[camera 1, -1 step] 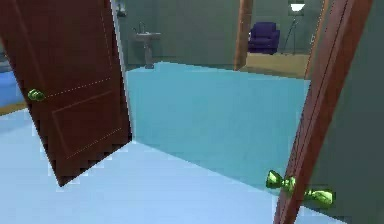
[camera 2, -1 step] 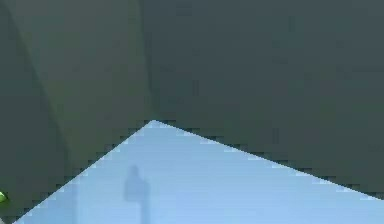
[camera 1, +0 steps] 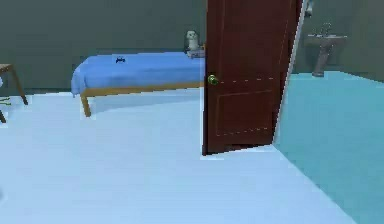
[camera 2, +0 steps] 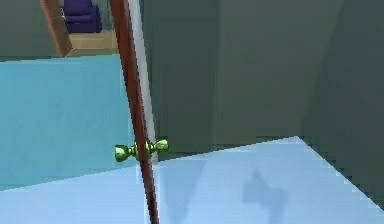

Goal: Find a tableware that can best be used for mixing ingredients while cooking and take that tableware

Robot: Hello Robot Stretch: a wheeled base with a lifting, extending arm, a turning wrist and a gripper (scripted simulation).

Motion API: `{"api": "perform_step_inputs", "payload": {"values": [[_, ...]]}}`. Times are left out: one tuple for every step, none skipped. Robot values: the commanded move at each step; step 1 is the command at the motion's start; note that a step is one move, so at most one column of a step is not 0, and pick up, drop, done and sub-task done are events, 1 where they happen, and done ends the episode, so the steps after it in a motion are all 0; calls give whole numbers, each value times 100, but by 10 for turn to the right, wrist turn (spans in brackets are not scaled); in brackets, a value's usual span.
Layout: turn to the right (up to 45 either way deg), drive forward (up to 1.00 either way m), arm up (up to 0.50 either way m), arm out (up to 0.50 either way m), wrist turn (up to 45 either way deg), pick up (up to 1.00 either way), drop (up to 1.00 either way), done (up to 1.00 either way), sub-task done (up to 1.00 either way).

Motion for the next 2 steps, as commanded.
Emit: {"api": "perform_step_inputs", "payload": {"values": [[-450, 0, 0, 0, 0, 0, 0, 0, 0], [-450, 0, 0, 0, 0, 0, 0, 0, 0]]}}
